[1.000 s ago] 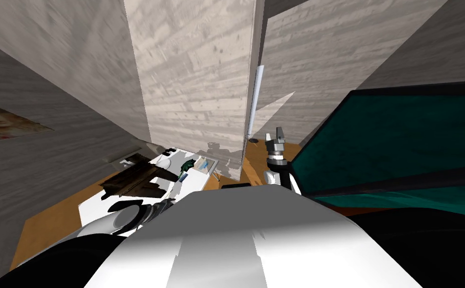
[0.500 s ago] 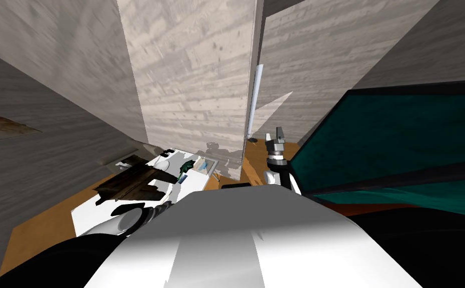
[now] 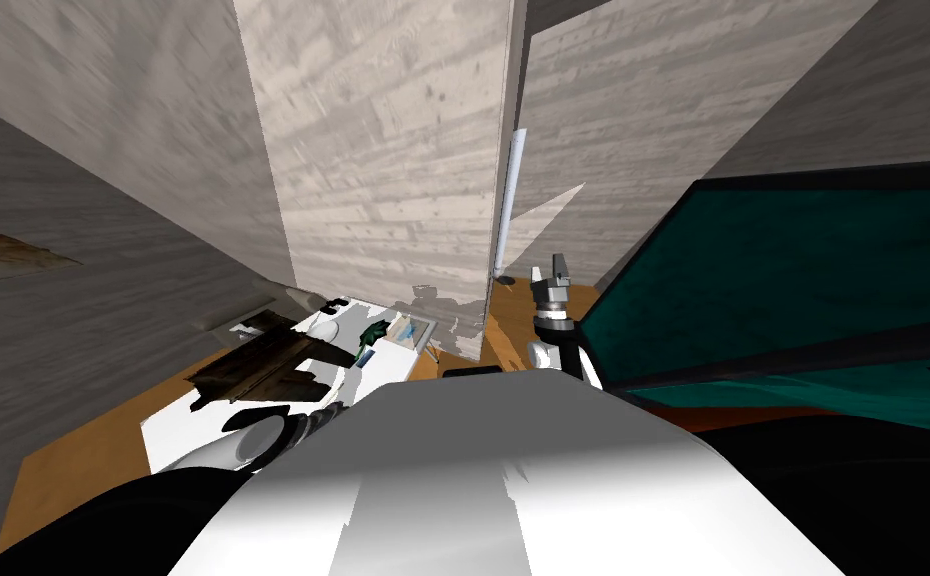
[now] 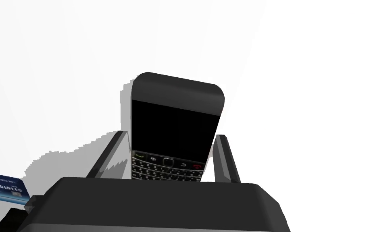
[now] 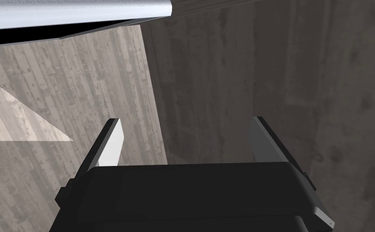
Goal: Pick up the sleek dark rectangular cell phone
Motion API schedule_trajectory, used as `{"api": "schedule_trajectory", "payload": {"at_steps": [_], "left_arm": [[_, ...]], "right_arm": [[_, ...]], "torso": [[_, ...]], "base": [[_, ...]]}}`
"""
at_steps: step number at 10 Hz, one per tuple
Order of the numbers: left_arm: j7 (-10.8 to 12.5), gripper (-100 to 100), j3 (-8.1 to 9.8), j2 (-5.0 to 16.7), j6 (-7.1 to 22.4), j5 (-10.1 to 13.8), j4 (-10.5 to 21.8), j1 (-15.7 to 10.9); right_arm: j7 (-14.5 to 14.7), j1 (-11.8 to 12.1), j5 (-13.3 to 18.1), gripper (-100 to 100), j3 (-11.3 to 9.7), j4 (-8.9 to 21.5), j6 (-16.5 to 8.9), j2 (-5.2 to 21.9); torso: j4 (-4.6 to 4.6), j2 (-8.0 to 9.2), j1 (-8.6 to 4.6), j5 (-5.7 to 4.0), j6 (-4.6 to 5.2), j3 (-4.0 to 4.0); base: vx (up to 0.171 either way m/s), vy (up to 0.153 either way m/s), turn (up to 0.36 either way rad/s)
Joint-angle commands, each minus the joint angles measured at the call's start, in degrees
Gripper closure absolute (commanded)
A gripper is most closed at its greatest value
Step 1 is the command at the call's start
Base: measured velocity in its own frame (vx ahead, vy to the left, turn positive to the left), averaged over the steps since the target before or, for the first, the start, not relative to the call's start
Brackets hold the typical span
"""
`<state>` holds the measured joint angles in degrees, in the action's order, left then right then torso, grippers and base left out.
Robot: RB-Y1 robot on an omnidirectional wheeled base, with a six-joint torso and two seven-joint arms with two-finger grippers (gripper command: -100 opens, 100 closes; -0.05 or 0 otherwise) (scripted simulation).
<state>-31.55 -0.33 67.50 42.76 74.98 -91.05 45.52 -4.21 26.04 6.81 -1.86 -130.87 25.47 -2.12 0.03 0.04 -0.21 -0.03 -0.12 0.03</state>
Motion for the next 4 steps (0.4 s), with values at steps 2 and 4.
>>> {"api": "schedule_trajectory", "payload": {"at_steps": [2, 4], "left_arm": [[0.54, 100, 1.74, 2.87, 0.95, 1.84, -1.94, 1.3], [0.63, 0, 1.33, 2.23, 0.64, 1.19, -1.74, 1.1]], "right_arm": [[0.0, 0.0, 0.0, 0, 0.0, 0.0, 0.0, 0.0], [0.0, 0.0, 0.0, 0, 0.0, 0.0, 0.0, 0.0]], "torso": [[0.0, 0.0, -0.1, -0.05, -0.02, 0.0], [0.0, 0.0, -0.1, -0.02, -0.02, 0.0]], "base": [[0.001, -0.03, 0.092], [0.001, -0.009, 0.011]]}}
